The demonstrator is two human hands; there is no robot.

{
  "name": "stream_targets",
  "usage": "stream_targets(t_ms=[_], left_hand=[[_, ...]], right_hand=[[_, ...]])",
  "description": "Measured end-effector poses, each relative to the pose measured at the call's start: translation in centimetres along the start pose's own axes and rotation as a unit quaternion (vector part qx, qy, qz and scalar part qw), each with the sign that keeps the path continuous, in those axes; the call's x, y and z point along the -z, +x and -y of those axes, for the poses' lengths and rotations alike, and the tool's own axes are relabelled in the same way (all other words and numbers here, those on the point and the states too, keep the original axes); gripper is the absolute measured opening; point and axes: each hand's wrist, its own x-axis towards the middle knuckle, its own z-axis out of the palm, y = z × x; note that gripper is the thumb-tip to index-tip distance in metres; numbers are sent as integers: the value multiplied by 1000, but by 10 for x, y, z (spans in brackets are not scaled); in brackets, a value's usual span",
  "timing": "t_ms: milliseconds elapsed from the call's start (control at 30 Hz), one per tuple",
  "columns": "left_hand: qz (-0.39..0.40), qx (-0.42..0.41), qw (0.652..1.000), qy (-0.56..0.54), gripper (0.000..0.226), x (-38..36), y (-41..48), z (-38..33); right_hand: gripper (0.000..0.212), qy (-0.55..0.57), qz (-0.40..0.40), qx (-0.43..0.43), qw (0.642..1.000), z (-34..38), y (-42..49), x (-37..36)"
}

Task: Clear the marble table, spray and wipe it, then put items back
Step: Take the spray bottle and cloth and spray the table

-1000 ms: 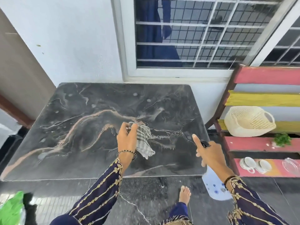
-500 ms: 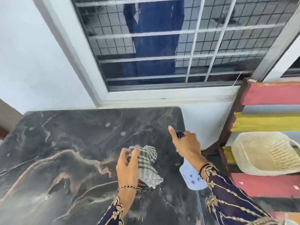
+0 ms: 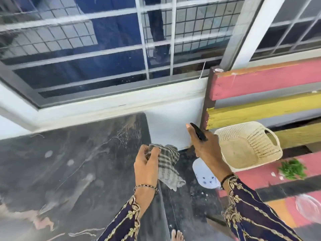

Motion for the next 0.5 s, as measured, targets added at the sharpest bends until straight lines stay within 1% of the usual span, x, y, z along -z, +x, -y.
stream_targets(t_ms=[100, 167, 233, 367, 433, 500], left_hand=[[30, 10, 999, -1, 17, -43, 5, 6], [59, 21, 998, 13, 17, -69, 9, 12], [83, 25, 996, 34, 19, -90, 13, 19], [101, 30, 990, 89, 18, -127, 26, 33], [111, 34, 987, 108, 17, -139, 33, 41], [122, 39, 984, 121, 18, -147, 39, 48]], right_hand=[[67, -10, -45, 24, 999, -31, 19, 31], [52, -6, -68, 30, 997, -53, 33, 49], [42, -17, -94, 35, 995, -74, 46, 63], [38, -57, -154, 47, 985, -116, 71, 82], [38, -83, -162, 37, 983, -135, 80, 84], [43, -99, -163, 16, 982, -154, 88, 83]])
